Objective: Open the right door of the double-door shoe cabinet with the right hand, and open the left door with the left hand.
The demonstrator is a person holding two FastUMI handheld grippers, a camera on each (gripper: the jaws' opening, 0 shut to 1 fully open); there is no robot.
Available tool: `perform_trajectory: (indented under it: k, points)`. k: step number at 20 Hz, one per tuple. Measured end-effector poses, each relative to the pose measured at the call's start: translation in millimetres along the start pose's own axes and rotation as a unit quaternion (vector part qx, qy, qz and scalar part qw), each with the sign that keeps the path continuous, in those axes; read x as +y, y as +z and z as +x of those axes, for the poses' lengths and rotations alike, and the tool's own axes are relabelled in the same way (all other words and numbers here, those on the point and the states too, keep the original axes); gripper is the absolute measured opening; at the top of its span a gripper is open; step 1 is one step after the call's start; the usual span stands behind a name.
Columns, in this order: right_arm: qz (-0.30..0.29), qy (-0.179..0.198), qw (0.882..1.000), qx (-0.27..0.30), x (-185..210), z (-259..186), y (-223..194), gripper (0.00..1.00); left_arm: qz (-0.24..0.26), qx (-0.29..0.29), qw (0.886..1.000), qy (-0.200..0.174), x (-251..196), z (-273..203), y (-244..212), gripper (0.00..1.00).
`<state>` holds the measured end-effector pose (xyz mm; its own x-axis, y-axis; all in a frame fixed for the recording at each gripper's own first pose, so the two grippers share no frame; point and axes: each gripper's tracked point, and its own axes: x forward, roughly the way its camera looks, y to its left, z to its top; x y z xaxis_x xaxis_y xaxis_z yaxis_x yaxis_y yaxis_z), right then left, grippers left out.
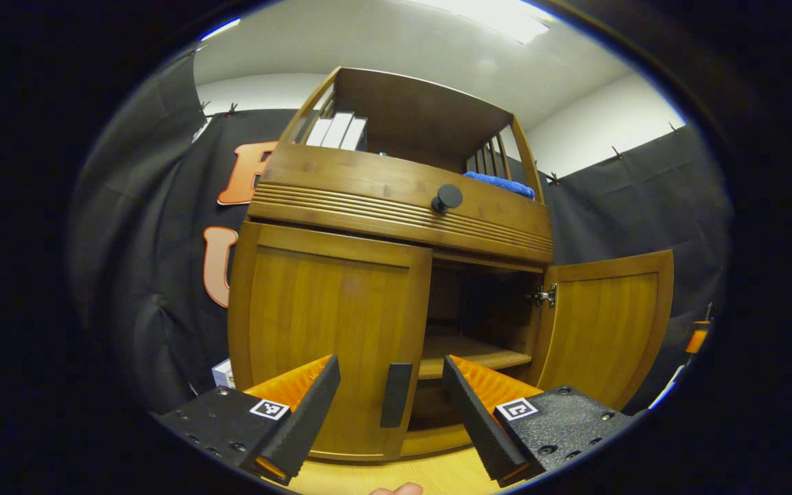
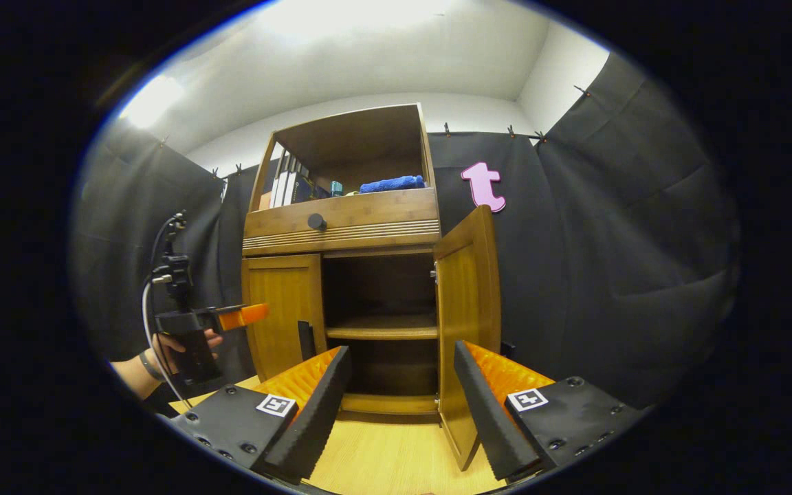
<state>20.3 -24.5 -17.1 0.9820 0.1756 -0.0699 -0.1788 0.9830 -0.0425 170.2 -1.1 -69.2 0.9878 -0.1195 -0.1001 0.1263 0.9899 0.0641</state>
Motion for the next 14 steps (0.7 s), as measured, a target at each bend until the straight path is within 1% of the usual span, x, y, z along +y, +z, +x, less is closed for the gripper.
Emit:
perform_trajectory:
  k: [1,4,5,6,8,9,10,11,14]
  points:
    - [-0.002,-0.001,1.000,-0.001,-1.2,-0.5,1.7,0.97,0.008,0.007,1.000,0.000,-14.6,22.7,-0.1,0.95]
    - [-0.006,-0.004,1.000,-0.005,-2.8,-4.8,4.0,0.96,0.010,0.033,0.999,-0.009,-25.4,48.3,-31.2,0.94]
    - [-0.006,-0.005,1.000,-0.005,-2.2,-8.4,5.0,0.96,0.007,0.041,0.999,-0.014,-25.8,58.7,-41.8,0.92]
    - [-0.005,-0.007,1.000,-0.007,-3.1,-10.3,6.0,0.96,0.004,0.044,0.999,-0.017,-23.9,68.2,-53.1,0.92]
    - [-0.004,-0.008,1.000,-0.010,-4.9,-19.4,6.3,0.96,0.011,0.051,0.999,-0.011,-17.9,82.6,-69.6,0.91]
    - [-0.004,-0.009,1.000,-0.008,-6.3,-22.8,6.0,0.96,0.018,0.055,0.998,-0.005,-19.6,88.5,-77.4,0.94]
    - [-0.005,-0.012,1.000,-0.005,-8.1,-24.7,4.0,1.00,0.025,0.059,0.998,-0.001,-18.9,94.9,-84.7,0.91]
    - [-0.005,-0.014,1.000,-0.002,-9.6,-26.0,3.0,0.96,0.027,0.064,0.998,0.001,-20.1,101.8,-93.2,0.91]
    - [0.002,-0.017,1.000,0.004,-7.9,-30.2,-1.0,0.96,0.017,0.066,0.998,-0.002,-21.8,114.4,-103.0,0.91]
